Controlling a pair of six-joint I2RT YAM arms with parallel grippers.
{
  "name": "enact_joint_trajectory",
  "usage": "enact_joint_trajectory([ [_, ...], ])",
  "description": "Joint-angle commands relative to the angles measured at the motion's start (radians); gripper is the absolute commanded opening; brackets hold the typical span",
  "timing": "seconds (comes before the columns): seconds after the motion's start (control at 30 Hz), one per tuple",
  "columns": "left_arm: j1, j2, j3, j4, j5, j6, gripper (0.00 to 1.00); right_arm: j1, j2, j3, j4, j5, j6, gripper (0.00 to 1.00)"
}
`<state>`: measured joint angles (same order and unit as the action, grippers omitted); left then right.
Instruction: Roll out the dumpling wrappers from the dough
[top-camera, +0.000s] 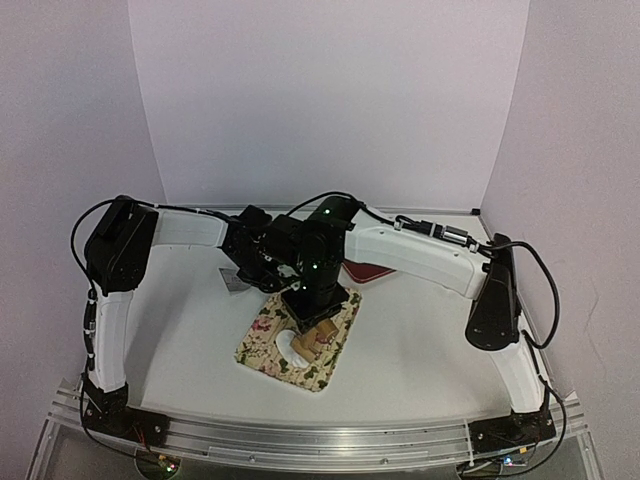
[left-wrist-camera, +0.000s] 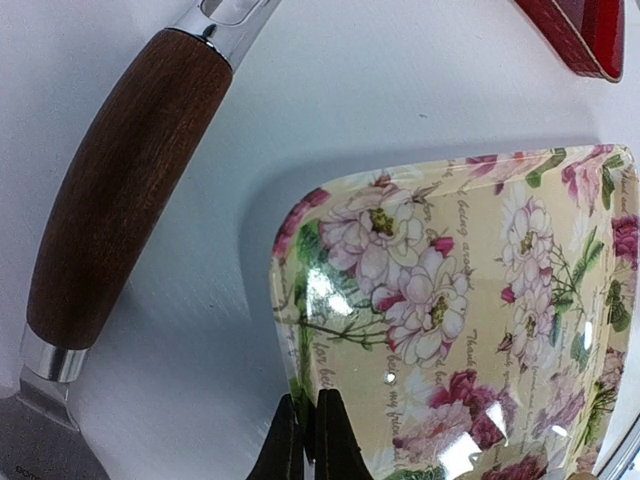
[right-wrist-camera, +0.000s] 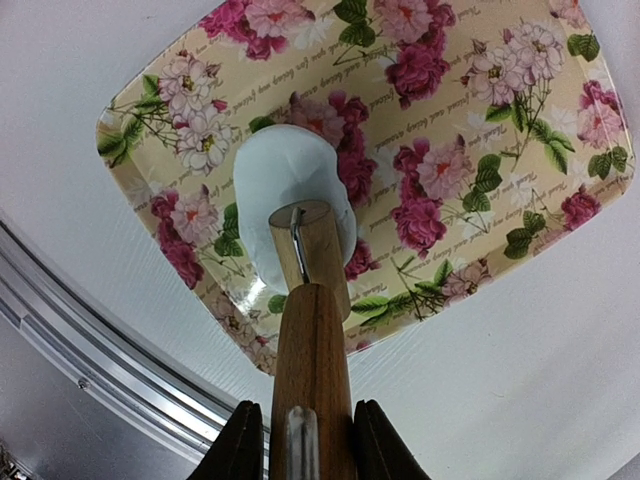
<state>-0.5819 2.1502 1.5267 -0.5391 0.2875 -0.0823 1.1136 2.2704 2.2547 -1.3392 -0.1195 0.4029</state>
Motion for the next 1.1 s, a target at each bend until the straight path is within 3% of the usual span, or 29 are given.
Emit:
enact_joint_trajectory([
  [0.0,-0.009,0.03,-0.038,-0.04,-0.013,0.027,0.0,0.016,0.007,0.0,-0.106,-0.026,-0.026,0.0],
  [0.47,-0.012,0.005,-0.026,0.0,-0.015,0.013,0.0,0.02,0.119,0.052,-0.242,0.057,0.11,0.0],
  [0.7,-0.012,-0.04,-0.065,0.012,-0.006,-0.005,0.01,0.003,0.131,-0.012,-0.25,0.053,0.142,0.0],
  [0.8,-0.01,-0.082,-0.082,0.014,-0.016,-0.025,0.1,-0.008,0.121,-0.044,-0.25,0.057,0.166,0.0],
  [0.93,-0.01,-0.145,-0.103,0.006,-0.022,-0.056,0.31,-0.013,0.108,-0.067,-0.236,0.05,0.177,0.0],
  [1.07,-0.01,-0.235,-0.169,-0.006,-0.015,-0.09,0.39,-0.017,0.096,-0.098,-0.216,0.033,0.179,0.0],
])
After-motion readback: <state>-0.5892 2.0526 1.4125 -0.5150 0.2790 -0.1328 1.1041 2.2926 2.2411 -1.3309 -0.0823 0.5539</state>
